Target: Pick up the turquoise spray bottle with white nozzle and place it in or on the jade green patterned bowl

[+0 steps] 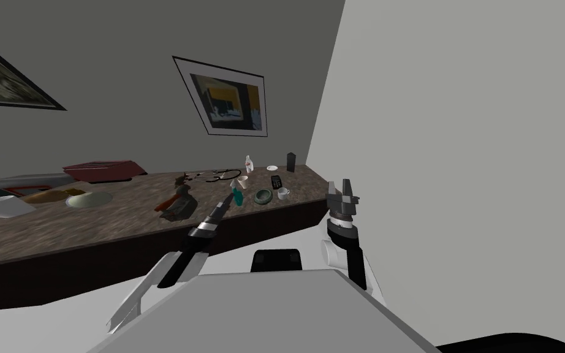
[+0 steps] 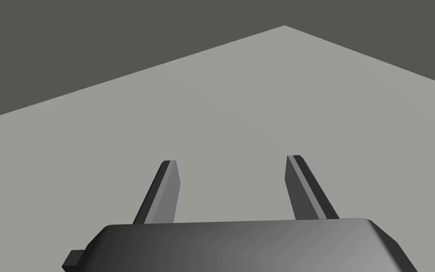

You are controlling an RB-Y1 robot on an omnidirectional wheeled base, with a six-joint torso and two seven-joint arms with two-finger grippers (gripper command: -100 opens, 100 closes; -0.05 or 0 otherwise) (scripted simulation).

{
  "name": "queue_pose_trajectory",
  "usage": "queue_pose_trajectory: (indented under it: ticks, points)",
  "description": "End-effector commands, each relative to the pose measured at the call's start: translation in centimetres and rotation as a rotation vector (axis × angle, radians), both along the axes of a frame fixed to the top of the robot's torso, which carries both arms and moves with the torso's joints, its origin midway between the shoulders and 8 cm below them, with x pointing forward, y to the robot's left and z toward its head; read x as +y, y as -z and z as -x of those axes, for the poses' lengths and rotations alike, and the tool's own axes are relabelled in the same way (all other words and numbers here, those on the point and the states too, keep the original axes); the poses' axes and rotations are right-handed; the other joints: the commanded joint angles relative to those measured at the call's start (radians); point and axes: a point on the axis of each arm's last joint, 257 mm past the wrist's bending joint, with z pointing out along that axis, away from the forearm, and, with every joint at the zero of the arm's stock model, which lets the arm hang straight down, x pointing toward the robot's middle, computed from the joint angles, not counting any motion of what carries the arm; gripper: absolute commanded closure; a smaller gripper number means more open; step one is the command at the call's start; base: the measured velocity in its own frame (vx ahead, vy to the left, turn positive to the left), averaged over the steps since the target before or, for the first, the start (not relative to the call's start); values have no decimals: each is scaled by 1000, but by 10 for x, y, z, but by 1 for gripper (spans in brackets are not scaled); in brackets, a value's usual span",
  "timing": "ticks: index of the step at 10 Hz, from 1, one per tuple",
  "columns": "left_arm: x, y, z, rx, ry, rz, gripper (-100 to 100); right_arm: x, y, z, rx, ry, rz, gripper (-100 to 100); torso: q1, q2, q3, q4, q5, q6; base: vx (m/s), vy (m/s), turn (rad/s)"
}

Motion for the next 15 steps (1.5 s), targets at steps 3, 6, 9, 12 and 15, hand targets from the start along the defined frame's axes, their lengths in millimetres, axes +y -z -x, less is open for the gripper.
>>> queue_pose_trajectory:
  ticks: [3,6,9,12,15]
  points:
    - [36,46,-6,123,-65,-159,-100,0,0,0,0,0,0,0,0,-2,-1,0,0,0,-4,-86,-32]
    - [61,68,-7,184,-105,-254,-100,0,0,0,0,0,0,0,0,-4,-2,-1,0,0,26,-80,3]
    - [92,88,-8,245,-153,-359,-100,0,0,0,0,0,0,0,0,-6,-3,-1,0,0,53,-75,13]
    - [128,104,-7,306,-208,-471,-100,0,0,0,0,0,0,0,0,-8,-5,-2,0,0,81,-82,25]
    - [185,122,-2,391,-297,-626,-100,0,0,0,0,0,0,0,-4,-10,-6,-2,-1,0,122,-147,44]
